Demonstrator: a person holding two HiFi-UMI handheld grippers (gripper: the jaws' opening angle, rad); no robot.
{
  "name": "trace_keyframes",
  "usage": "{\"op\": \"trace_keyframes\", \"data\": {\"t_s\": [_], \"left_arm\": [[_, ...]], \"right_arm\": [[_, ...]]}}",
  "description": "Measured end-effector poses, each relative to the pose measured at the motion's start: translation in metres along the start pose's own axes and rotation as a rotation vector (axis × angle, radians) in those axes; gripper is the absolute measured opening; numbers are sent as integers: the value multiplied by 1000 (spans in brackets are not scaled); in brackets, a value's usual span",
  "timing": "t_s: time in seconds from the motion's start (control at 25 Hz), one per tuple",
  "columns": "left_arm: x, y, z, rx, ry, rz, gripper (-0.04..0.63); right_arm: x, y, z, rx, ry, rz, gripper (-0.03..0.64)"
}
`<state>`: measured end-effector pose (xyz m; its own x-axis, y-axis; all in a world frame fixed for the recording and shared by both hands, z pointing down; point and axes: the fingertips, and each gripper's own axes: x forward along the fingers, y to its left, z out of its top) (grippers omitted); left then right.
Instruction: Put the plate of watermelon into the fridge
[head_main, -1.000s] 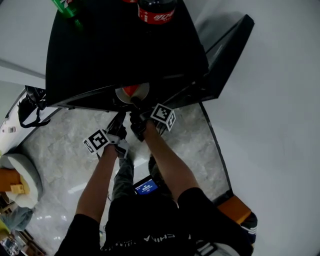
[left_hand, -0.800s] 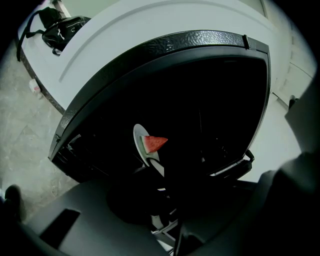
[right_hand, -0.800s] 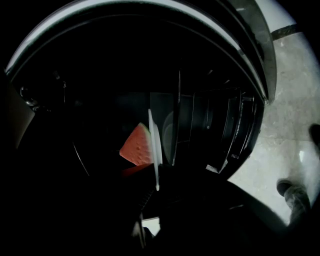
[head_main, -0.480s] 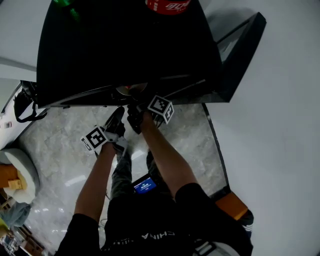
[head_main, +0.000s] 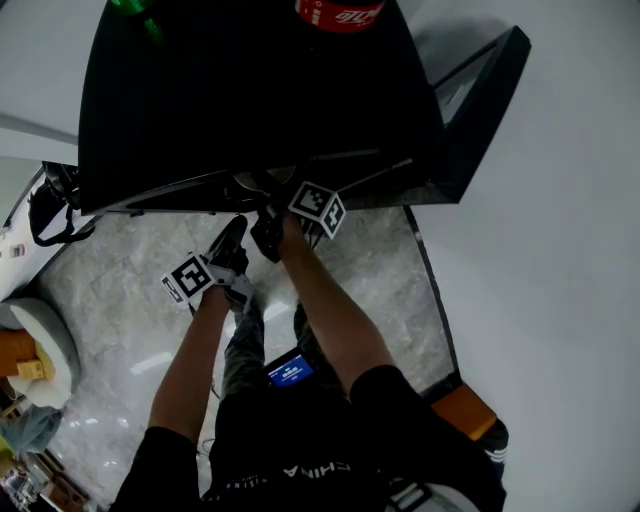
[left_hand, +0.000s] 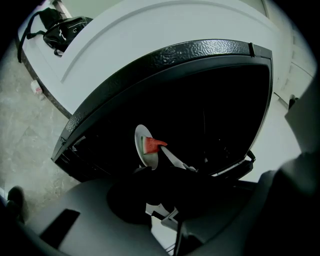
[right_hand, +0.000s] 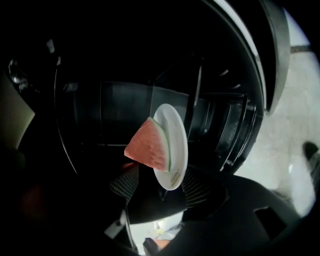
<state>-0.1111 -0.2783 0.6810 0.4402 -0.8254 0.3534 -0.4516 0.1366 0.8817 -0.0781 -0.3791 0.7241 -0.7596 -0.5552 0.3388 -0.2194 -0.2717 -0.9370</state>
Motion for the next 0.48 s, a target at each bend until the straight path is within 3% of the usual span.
{"op": "trace_keyframes", "data": {"t_s": [0.08, 0.2, 0.32, 0.48], "left_arm": [[2, -8, -1, -49, -12, -47, 64], [2, -11, -2, -51, -12, -57, 64], [-1, -3, 0, 24, 2, 3, 64], [5, -5, -3, 49, 7, 2, 64]], "right_arm": [[-1, 0, 0, -38, -4, -25, 258], [-4, -2, 2, -120, -9, -75, 276], [-9, -4, 2, -164, -2, -99, 279], [-28, -13, 2, -193, 2, -103, 279]]}}
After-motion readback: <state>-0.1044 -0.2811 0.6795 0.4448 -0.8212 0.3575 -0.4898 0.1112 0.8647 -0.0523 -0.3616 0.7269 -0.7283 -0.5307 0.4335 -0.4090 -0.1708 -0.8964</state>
